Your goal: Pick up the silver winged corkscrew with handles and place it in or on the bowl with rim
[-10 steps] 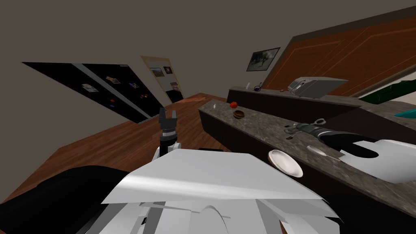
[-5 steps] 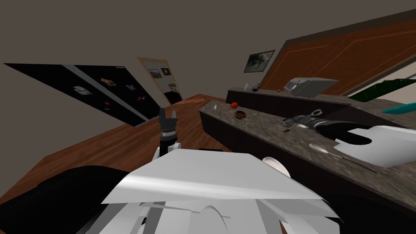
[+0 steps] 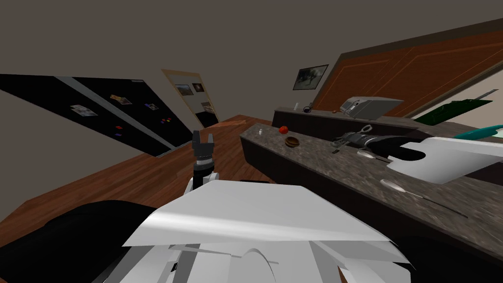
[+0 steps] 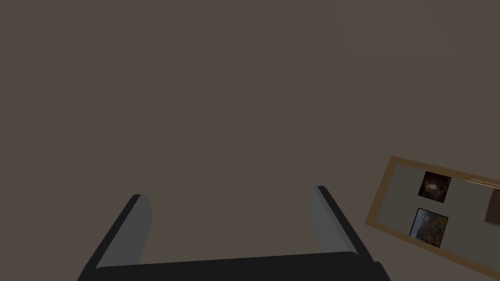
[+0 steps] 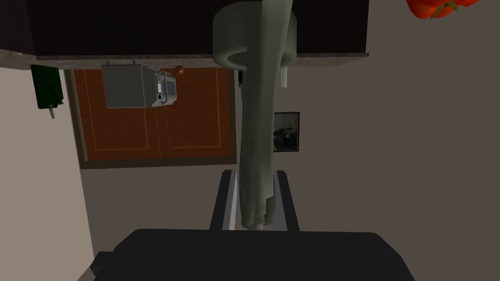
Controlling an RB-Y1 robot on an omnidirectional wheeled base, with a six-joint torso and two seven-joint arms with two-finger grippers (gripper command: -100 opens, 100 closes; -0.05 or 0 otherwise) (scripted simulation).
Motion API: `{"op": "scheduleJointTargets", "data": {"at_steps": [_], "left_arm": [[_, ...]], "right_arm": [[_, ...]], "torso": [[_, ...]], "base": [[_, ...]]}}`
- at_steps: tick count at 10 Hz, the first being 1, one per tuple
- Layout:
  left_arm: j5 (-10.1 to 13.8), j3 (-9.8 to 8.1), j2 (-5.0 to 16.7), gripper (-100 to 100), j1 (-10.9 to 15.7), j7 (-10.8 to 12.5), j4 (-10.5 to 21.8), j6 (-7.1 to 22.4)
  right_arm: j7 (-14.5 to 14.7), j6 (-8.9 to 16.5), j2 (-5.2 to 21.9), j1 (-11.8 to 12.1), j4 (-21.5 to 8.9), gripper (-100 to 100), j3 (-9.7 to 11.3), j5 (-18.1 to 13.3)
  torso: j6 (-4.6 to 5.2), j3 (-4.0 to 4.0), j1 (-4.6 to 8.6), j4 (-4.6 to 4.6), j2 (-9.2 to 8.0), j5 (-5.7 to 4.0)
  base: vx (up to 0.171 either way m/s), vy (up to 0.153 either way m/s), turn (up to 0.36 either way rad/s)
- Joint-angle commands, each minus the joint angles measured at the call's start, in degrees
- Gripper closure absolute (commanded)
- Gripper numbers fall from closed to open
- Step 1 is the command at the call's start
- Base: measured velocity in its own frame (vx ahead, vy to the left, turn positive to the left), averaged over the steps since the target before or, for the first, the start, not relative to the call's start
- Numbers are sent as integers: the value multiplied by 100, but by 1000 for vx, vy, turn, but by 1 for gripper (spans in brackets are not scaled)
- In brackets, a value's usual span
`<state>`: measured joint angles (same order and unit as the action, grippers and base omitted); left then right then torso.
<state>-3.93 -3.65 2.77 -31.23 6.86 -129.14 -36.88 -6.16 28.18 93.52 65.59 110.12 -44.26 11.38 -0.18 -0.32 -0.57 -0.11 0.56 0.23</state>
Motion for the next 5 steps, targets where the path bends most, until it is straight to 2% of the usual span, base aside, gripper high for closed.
{"op": "scheduleJointTargets", "data": {"at_steps": [1,5], "left_arm": [[0,0,0,0,0,0,0,0],[0,0,0,0,0,0,0,0]], "right_arm": [[-136,184,269,-32,161,100,50,43],[-256,648,871,148,690,100,-147,402]], "torso": [[0,0,0,0,0,0],[-7,-6,15,-6,6,-10]], "base": [[127,7,-31],[132,-6,-27]]}}
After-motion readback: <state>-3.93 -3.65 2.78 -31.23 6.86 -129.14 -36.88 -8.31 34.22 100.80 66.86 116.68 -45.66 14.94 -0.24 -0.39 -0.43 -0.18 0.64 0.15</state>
